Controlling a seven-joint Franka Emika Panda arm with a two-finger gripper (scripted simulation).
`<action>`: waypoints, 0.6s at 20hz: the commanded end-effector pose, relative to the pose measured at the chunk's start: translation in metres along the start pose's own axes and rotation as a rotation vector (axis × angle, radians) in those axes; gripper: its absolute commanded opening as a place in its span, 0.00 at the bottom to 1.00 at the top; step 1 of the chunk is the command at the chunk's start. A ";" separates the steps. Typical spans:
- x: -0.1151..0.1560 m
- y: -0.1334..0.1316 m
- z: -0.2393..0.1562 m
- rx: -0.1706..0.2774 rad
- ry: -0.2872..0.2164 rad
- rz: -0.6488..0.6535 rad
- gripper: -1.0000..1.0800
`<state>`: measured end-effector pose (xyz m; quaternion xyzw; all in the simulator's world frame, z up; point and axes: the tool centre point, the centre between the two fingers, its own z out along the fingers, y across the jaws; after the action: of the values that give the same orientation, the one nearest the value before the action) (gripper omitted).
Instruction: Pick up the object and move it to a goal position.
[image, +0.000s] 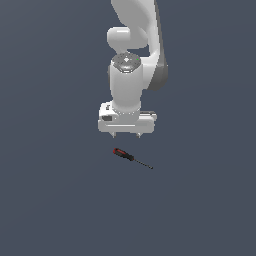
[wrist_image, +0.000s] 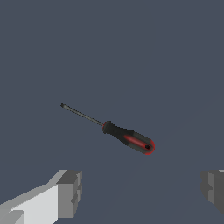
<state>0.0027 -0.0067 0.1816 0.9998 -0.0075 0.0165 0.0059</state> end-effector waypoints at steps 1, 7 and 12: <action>0.000 0.000 0.000 0.000 0.000 0.000 0.96; -0.005 -0.010 0.003 0.008 -0.016 -0.033 0.96; -0.008 -0.019 0.005 0.014 -0.030 -0.061 0.96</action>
<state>-0.0045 0.0107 0.1764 0.9998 0.0202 0.0029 -0.0003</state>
